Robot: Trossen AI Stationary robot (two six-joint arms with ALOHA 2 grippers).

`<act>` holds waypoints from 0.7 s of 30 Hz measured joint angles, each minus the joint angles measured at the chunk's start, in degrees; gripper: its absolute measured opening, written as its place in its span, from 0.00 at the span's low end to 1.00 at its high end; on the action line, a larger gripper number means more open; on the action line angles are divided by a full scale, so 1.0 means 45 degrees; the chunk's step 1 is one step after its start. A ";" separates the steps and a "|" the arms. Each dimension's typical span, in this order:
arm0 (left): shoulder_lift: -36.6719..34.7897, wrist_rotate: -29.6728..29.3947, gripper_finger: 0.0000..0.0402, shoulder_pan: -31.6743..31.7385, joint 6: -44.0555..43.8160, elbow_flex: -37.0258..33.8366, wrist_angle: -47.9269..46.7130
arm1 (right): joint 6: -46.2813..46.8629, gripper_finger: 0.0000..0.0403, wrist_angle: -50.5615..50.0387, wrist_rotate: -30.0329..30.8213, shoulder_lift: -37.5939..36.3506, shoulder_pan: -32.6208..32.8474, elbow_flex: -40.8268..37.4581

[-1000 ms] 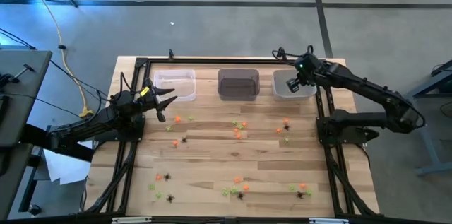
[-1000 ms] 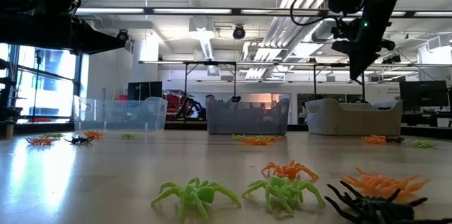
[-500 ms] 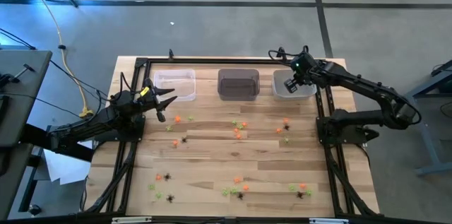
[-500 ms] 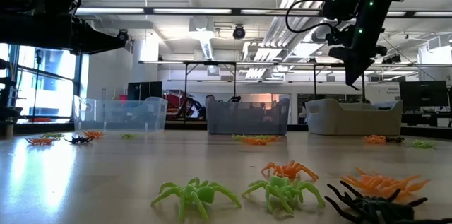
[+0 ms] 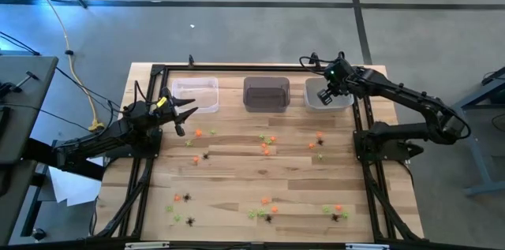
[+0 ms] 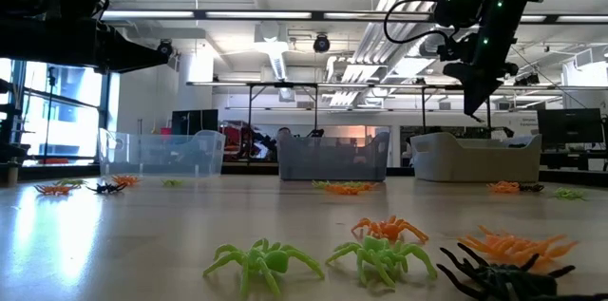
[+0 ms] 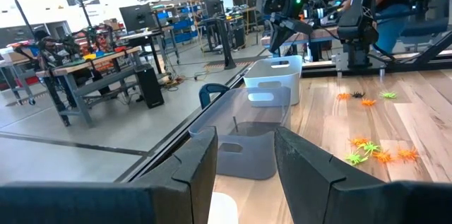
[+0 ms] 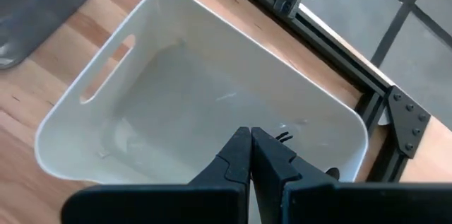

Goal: Sort Halloween decoration
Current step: Put the black spider toy into the white bin

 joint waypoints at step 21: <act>-0.0005 0.0002 0.33 -0.0002 0.0000 0.0000 0.0000 | -0.0204 0.20 0.1034 -0.2908 0.0000 0.0196 -0.0005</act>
